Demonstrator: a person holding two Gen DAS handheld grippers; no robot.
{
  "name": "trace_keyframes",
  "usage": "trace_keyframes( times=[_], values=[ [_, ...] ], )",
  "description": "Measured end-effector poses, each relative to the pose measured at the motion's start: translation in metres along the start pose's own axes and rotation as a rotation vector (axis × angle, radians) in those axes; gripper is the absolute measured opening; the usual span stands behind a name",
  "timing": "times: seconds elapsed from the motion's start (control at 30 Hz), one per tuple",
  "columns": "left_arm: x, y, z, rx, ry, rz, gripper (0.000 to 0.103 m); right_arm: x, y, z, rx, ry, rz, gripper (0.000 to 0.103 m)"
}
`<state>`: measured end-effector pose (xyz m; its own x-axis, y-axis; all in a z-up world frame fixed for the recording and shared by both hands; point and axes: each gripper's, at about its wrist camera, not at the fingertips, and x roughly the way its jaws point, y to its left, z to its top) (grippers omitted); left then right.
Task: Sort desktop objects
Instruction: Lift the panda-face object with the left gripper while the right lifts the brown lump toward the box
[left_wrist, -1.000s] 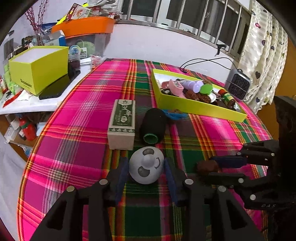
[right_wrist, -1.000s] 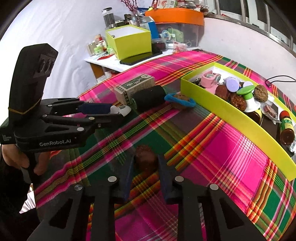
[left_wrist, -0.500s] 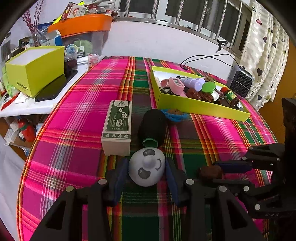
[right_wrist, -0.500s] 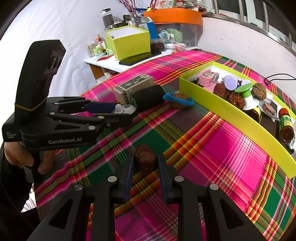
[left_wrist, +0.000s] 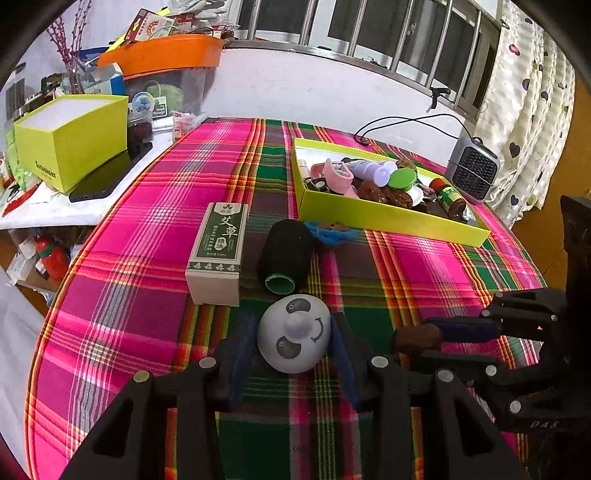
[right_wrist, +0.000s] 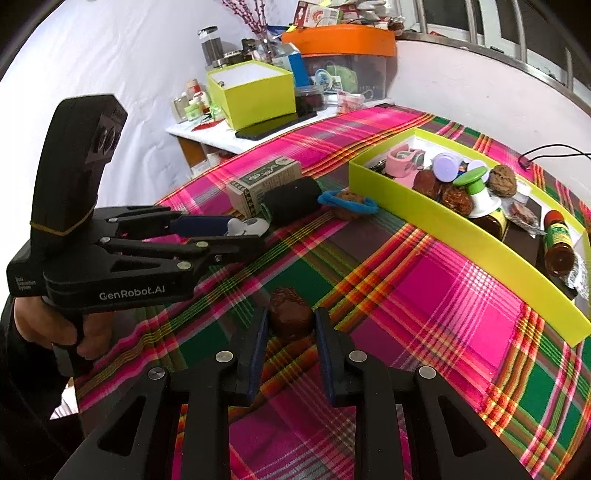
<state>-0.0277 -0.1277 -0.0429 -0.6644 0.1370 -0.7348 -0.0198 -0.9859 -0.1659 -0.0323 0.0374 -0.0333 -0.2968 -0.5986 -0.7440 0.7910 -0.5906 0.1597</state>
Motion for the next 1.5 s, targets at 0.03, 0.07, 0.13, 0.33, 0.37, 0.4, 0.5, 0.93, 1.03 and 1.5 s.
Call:
trace_keyframes(
  times=[0.03, 0.07, 0.13, 0.33, 0.37, 0.4, 0.5, 0.93, 1.03, 1.5],
  values=[
    [-0.001, -0.001, -0.001, -0.001, -0.001, -0.001, 0.041, -0.001, 0.0, 0.0, 0.003, -0.004, -0.001, 0.026],
    [-0.004, -0.002, -0.001, -0.005, -0.004, -0.002, 0.041, -0.002, -0.001, 0.0, 0.004, -0.007, -0.002, 0.026],
    [-0.007, -0.003, 0.0, -0.008, -0.012, -0.007, 0.041, -0.006, -0.002, -0.001, 0.01, -0.016, -0.005, 0.026],
    [-0.015, -0.014, 0.005, 0.004, -0.035, -0.02, 0.041, -0.013, -0.006, -0.001, 0.025, -0.04, -0.013, 0.026],
    [-0.015, -0.016, 0.005, 0.007, -0.037, -0.023, 0.041, -0.014, -0.007, -0.002, 0.028, -0.043, -0.014, 0.026],
    [-0.015, -0.018, 0.006, 0.01, -0.038, -0.027, 0.041, -0.016, -0.008, -0.002, 0.033, -0.047, -0.016, 0.026],
    [-0.013, -0.023, 0.008, 0.01, -0.037, -0.034, 0.041, -0.02, -0.011, -0.002, 0.042, -0.057, -0.027, 0.026],
    [-0.007, -0.05, 0.033, 0.028, -0.069, -0.067, 0.041, -0.049, -0.043, 0.005, 0.136, -0.142, -0.102, 0.026],
    [-0.005, -0.055, 0.038, 0.034, -0.075, -0.071, 0.041, -0.053, -0.048, 0.006, 0.144, -0.149, -0.117, 0.026],
    [0.005, -0.071, 0.067, 0.056, -0.101, -0.076, 0.041, -0.065, -0.074, 0.015, 0.171, -0.183, -0.169, 0.026]
  ],
)
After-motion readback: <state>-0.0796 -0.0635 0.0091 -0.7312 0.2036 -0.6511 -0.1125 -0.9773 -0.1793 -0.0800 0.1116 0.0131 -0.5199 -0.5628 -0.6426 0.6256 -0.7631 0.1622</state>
